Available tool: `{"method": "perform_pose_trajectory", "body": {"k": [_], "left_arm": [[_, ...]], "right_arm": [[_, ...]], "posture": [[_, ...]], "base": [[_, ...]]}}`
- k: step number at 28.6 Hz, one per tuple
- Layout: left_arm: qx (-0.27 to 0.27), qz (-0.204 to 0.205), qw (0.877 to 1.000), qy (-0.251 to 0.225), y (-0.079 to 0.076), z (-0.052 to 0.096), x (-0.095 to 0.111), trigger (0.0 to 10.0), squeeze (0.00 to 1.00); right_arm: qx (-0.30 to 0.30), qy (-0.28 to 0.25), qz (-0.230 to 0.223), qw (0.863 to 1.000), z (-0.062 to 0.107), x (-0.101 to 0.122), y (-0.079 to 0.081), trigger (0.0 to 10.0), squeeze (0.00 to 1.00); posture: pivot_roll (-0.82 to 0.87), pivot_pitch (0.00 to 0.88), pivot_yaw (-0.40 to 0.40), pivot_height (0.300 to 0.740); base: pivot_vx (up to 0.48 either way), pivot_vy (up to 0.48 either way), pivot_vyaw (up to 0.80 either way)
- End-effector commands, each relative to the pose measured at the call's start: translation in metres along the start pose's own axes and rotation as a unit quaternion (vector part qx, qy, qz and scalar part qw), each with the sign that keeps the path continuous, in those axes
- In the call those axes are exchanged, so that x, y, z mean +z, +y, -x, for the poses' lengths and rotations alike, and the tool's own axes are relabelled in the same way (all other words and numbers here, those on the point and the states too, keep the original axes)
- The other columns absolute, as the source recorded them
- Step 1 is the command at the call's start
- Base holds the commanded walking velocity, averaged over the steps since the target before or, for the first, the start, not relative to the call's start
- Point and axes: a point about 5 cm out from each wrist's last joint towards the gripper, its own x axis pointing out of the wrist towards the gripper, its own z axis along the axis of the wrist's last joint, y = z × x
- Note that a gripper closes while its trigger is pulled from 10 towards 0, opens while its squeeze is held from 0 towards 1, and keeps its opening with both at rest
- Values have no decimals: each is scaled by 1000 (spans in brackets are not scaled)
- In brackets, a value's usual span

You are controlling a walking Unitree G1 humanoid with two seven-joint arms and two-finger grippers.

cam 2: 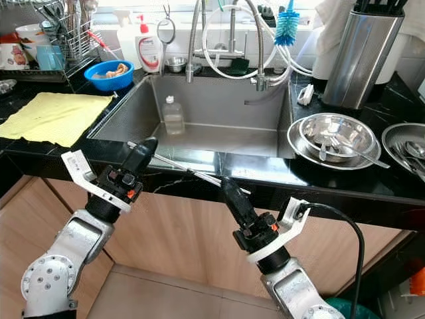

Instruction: Kitchen organization

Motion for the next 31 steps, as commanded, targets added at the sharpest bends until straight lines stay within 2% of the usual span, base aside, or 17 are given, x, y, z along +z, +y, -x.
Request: {"method": "perform_pose_trajectory", "body": {"k": [1,7,14,15,16,21,22,28,29,30,31], "left_arm": [[13,-24,1000,1,0,4,5,0,0],[12,-25,1000,-1,-1,4,6,0,0],[12,2,999,-42,0,1,15,0,0],[12,2,999,-44,0,2,16,0,0],[14,4,999,-51,1,2,18,0,0],[19,11,997,-75,1,2,23,0,0],[22,22,995,-98,2,1,29,0,0],[29,26,993,-113,5,1,34,0,0],[46,25,989,-139,8,0,40,1333,0],[59,17,986,-154,11,0,44,10000,0],[62,15,985,-158,12,0,46,10000,0]], "right_arm": [[19,0,18,1000,-6,3,8,10000,1000],[15,0,16,1000,-5,3,6,10000,1000],[16,9,20,1000,-6,1,6,10000,1000],[15,9,20,1000,-6,1,5,10000,976],[13,7,20,1000,-6,1,5,10000,0],[13,8,22,1000,-5,1,5,10000,0],[8,22,29,999,-5,-1,4,10000,0],[19,61,38,997,-5,-11,7,10000,0],[17,61,38,997,-5,-11,6,10000,0],[-5,70,43,997,-4,-11,1,10000,0],[-12,75,48,996,-4,-12,-1,10000,0]], "posture": [[-46,0,71,740],[-48,0,70,740],[-51,0,70,740],[-51,0,70,740],[-51,0,70,740],[-51,0,70,740],[-54,0,69,740],[-60,0,69,740],[-60,0,67,740],[-62,0,65,740],[-62,0,65,740]], "base": [[0,0,0],[0,0,0],[0,0,0],[0,0,0],[0,0,0],[0,0,0],[0,0,0],[0,0,0],[0,0,0],[0,0,0],[0,0,0]]}}
